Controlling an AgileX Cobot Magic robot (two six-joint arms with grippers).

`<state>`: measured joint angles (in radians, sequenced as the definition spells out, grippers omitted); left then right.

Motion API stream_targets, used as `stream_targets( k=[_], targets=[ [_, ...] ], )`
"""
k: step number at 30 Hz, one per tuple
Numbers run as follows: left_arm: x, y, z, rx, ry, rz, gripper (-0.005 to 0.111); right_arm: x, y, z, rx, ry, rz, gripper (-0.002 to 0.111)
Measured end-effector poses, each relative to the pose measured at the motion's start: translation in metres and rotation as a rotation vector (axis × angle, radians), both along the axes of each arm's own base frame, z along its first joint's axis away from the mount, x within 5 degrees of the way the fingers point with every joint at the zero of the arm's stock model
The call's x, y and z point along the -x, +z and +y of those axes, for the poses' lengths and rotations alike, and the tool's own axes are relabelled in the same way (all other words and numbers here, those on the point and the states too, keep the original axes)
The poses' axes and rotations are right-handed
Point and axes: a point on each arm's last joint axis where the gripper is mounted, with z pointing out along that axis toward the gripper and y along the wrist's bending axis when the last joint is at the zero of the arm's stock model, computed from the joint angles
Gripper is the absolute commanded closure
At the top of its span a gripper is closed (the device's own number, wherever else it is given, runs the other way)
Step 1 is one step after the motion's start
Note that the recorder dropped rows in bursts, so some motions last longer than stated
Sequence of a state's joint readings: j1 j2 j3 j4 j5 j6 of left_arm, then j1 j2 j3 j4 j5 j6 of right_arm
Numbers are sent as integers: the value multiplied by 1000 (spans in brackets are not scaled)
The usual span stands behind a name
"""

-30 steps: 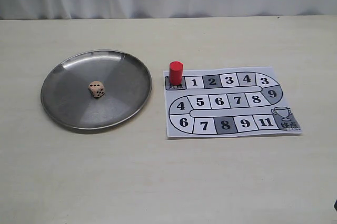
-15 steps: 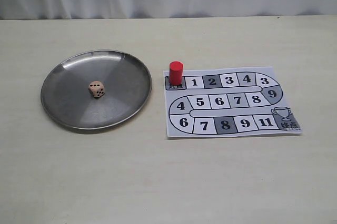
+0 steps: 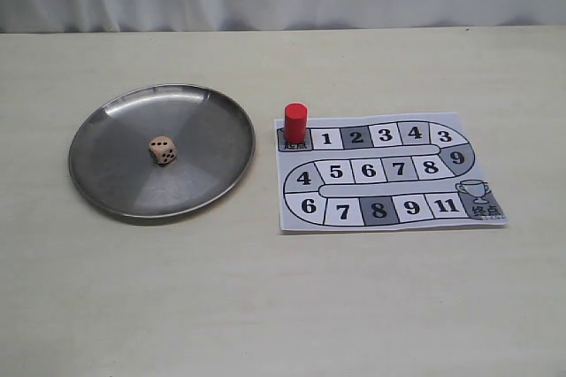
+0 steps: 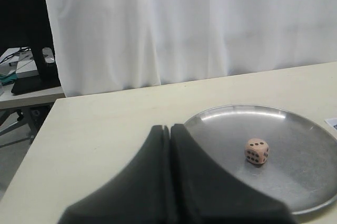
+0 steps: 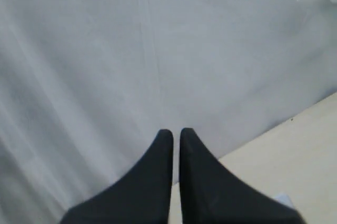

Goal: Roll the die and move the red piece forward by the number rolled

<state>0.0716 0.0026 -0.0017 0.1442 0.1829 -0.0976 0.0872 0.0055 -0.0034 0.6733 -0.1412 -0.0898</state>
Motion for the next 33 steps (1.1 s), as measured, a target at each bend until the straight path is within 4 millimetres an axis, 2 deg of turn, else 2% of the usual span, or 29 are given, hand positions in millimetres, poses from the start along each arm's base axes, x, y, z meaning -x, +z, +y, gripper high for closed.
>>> stream_targets(
  k=[5,9,15,21,30,33],
  targets=[
    [0,0,0,0,0,0,107,1,3,1,186,-29,-38,104],
    [0,0,0,0,0,0,107,0,2,2,242,-26,-26,104],
    [0,0,0,0,0,0,107,-16,-6,6,282,29,179,104],
    [0,0,0,0,0,0,107,-45,-9,10,308,67,411,104],
    [0,0,0,0,0,0,107,-101,-26,19,325,171,810,104],
    [0,0,0,0,0,0,107,-123,-34,28,334,236,925,103]
  ],
)
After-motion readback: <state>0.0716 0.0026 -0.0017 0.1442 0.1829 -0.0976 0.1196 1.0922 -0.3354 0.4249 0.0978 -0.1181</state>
